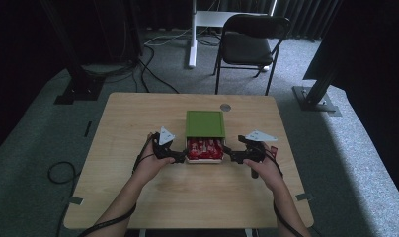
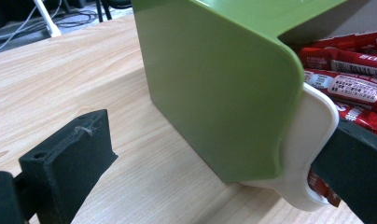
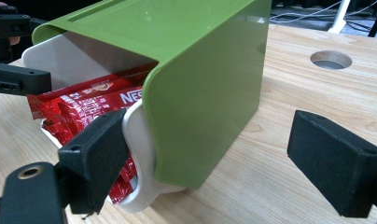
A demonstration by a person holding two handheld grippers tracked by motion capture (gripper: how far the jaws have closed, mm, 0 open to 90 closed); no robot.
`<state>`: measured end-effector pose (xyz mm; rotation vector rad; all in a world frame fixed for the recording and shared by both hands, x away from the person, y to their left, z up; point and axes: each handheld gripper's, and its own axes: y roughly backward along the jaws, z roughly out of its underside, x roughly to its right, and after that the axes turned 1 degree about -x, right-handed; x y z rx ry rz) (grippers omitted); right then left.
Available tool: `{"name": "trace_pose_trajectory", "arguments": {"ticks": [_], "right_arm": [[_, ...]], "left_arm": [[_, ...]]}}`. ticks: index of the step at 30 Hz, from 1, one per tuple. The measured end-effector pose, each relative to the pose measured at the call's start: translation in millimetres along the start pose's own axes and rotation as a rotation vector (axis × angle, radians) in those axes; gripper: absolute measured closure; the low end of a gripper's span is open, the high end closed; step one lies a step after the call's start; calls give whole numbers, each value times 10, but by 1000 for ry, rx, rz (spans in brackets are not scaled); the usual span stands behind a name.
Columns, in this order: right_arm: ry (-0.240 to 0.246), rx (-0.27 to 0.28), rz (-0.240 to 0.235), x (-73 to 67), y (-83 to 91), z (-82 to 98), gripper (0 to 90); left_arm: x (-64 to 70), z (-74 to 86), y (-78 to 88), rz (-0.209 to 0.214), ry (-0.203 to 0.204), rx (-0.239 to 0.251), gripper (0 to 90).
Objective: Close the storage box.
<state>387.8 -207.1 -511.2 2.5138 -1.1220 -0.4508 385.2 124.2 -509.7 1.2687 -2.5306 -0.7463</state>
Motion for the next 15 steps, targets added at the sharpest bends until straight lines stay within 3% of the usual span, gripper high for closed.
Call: {"name": "trace_pose_trajectory", "arguments": {"ticks": [15], "right_arm": [[-8, 11, 23, 20, -50, -21, 125]], "left_arm": [[-50, 3, -65, -9, 31, 18, 21]]}}
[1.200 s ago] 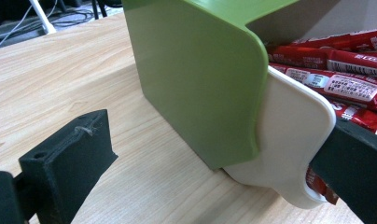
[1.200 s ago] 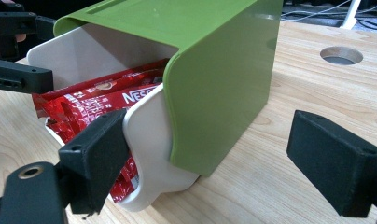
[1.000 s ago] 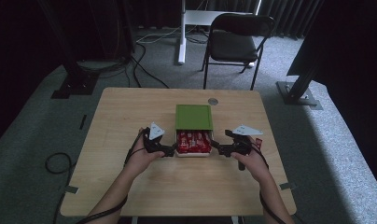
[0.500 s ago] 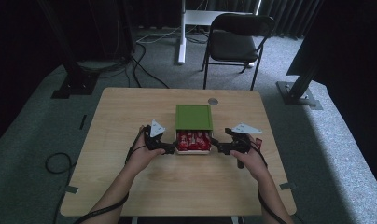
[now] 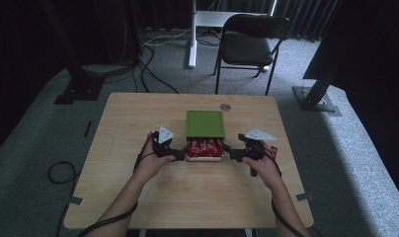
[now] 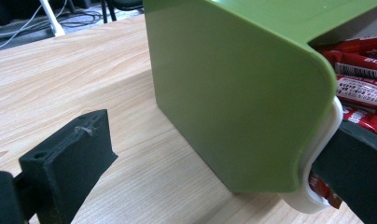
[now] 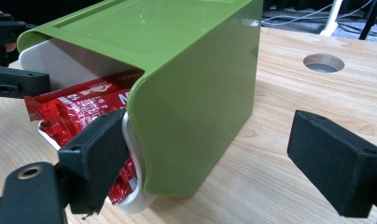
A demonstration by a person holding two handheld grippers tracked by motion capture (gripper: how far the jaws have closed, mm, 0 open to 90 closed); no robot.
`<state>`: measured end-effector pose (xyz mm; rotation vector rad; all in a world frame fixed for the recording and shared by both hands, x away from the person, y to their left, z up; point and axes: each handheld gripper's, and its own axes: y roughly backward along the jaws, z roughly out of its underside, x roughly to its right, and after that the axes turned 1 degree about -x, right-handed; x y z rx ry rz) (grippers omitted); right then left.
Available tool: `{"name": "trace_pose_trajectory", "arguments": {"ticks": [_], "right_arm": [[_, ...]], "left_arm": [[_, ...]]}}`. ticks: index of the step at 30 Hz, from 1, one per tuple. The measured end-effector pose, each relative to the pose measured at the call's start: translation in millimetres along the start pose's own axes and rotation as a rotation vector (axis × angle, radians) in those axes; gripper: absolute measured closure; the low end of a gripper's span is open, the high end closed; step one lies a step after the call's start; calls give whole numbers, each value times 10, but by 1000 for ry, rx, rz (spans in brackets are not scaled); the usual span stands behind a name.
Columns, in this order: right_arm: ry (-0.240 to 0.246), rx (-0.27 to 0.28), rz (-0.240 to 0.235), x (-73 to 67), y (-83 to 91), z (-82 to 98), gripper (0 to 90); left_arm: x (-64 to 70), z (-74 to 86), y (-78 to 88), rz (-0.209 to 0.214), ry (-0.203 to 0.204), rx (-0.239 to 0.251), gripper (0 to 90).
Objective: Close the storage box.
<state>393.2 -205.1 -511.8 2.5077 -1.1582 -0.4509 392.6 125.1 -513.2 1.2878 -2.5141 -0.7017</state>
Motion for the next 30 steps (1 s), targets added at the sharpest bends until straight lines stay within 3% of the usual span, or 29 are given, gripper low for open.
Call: {"name": "trace_pose_trajectory", "arguments": {"ticks": [11, 24, 25, 30], "right_arm": [[3, 7, 29, 1, -37, -22, 125], [-10, 2, 41, -14, -37, -19, 131], [9, -11, 56, -59, -18, -39, 137], [10, 3, 37, -105, -3, -74, 135]], "left_arm": [[-25, -20, -37, -14, 6, 3, 21], [-30, -20, -45, 2, 2, 8, 21], [-27, -21, -42, 4, 5, 10, 21], [1, -50, -20, 13, 4, 21, 21]]}}
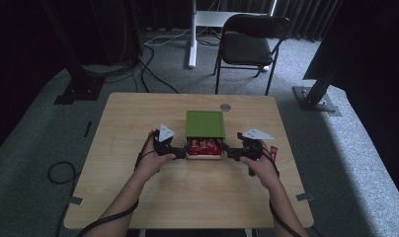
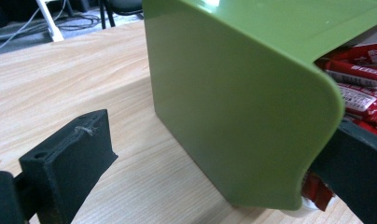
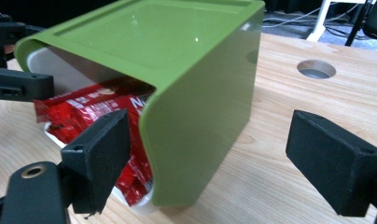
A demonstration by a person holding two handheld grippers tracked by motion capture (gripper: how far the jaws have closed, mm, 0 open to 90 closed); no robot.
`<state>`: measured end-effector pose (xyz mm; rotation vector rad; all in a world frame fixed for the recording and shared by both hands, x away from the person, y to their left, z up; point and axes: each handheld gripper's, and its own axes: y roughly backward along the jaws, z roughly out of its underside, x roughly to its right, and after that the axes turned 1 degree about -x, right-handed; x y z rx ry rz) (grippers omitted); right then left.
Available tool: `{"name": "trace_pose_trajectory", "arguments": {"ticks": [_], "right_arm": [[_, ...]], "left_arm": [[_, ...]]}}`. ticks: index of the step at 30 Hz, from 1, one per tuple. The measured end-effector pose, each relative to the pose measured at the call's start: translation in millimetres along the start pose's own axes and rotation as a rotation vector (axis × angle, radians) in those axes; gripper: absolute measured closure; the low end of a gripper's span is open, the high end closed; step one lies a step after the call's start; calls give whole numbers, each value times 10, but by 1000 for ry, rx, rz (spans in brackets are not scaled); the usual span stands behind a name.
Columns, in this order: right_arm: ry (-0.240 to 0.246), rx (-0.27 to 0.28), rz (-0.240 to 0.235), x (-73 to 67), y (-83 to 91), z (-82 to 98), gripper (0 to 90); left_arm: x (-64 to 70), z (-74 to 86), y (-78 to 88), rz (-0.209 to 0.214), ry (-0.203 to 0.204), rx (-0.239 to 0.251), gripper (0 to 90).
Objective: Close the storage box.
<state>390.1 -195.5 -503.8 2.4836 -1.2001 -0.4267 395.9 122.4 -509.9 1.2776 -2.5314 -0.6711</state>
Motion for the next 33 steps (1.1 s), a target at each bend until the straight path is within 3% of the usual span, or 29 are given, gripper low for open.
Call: {"name": "trace_pose_trajectory", "arguments": {"ticks": [10, 33], "right_arm": [[-28, 20, 2, 14, 3, 27, 135], [-16, 13, -4, 3, 19, 76, 134]], "left_arm": [[51, 0, 87, -1, -3, 9, 21], [19, 105, 230, -26, 6, 2, 22]]}}
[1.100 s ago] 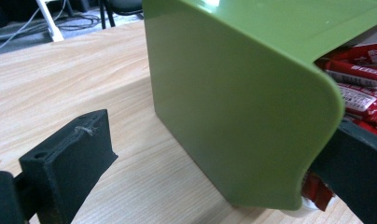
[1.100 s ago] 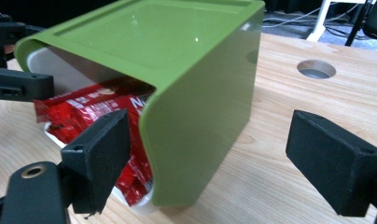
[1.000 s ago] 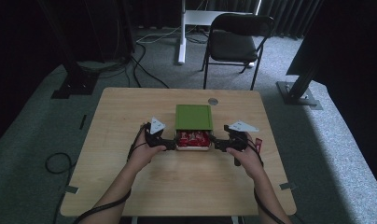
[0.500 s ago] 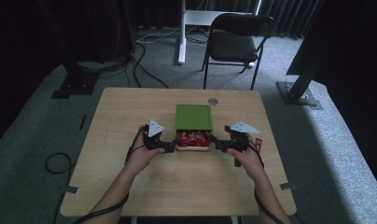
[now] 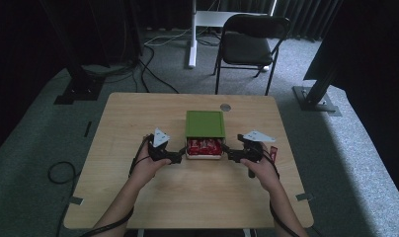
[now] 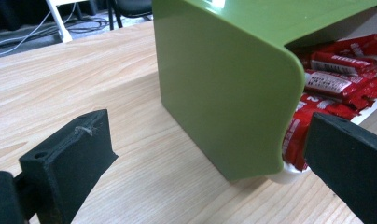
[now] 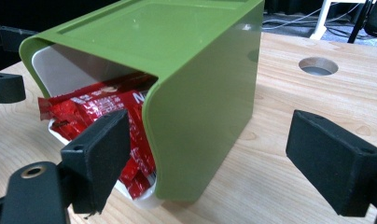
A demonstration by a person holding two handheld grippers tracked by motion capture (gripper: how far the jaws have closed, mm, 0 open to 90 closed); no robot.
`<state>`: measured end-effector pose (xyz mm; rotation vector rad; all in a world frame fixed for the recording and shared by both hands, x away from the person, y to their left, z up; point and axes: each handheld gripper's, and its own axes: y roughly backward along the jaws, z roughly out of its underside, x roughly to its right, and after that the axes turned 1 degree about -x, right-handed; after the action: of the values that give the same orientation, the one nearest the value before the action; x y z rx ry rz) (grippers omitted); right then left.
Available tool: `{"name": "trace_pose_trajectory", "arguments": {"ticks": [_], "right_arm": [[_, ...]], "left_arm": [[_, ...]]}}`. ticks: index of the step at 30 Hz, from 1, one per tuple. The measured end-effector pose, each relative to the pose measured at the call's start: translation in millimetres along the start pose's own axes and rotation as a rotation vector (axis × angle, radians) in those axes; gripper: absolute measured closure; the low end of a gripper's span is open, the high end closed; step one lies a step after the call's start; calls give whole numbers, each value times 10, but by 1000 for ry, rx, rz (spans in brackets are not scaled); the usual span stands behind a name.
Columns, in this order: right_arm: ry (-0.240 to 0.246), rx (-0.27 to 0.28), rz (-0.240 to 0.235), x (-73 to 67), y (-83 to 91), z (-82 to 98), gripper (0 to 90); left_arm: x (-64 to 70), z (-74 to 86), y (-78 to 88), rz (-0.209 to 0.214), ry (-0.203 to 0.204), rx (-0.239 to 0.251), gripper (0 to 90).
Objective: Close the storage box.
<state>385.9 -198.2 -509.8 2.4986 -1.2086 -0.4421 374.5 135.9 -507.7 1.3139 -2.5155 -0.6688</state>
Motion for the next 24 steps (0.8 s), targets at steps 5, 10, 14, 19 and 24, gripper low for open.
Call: {"name": "trace_pose_trajectory", "arguments": {"ticks": [5, 10, 14, 19, 24], "right_arm": [[0, -11, 3, 20, 25, 49, 132], [-4, -21, 8, 46, 60, 105, 132], [-7, -33, 16, 67, 86, 156, 132], [-9, -50, 24, 91, 117, 237, 132], [-16, -64, 32, 115, 142, 303, 132]], "left_arm": [[-19, 51, 25, -8, 6, -10, 21], [-34, 101, 49, -16, 8, -19, 21], [-54, 143, 77, -25, 10, -32, 21], [-87, 220, 124, -41, 17, -50, 22], [-128, 310, 166, -63, 33, -72, 22]]}}
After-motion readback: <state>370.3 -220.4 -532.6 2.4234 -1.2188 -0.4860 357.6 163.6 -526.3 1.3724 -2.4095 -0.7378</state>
